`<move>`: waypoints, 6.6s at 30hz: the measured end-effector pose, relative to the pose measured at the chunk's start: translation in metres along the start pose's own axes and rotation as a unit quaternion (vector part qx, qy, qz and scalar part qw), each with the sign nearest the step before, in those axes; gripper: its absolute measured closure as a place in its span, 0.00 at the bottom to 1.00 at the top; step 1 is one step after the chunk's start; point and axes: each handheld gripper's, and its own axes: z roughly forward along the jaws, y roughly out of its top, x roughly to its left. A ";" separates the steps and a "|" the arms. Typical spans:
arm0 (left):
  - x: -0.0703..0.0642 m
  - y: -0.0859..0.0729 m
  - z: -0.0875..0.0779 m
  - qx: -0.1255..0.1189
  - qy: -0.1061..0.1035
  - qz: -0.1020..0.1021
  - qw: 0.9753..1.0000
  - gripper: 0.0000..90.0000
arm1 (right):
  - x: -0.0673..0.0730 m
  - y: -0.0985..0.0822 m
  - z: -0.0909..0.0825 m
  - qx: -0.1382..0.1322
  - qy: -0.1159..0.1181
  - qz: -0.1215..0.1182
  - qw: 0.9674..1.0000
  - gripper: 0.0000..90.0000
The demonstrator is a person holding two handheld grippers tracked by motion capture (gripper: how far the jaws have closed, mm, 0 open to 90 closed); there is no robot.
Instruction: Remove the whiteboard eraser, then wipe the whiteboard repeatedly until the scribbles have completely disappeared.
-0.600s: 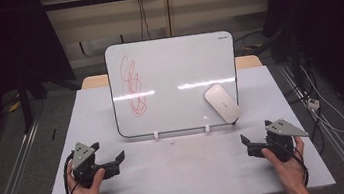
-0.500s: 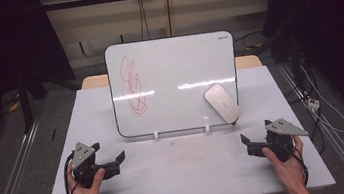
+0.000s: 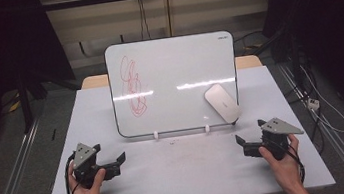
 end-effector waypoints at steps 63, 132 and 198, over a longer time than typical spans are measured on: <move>0.001 -0.001 0.001 0.004 -0.008 0.004 1.000 0.06 | 0.031 0.073 0.080 0.048 -0.083 -0.164 0.982 0.34; 0.002 -0.004 0.000 0.021 -0.006 0.007 1.000 0.06 | 0.059 0.104 0.068 -0.004 0.018 -0.133 0.991 0.35; 0.006 -0.006 -0.003 0.022 -0.013 0.002 1.000 0.06 | 0.179 0.212 0.158 -0.053 0.039 -0.256 0.964 0.35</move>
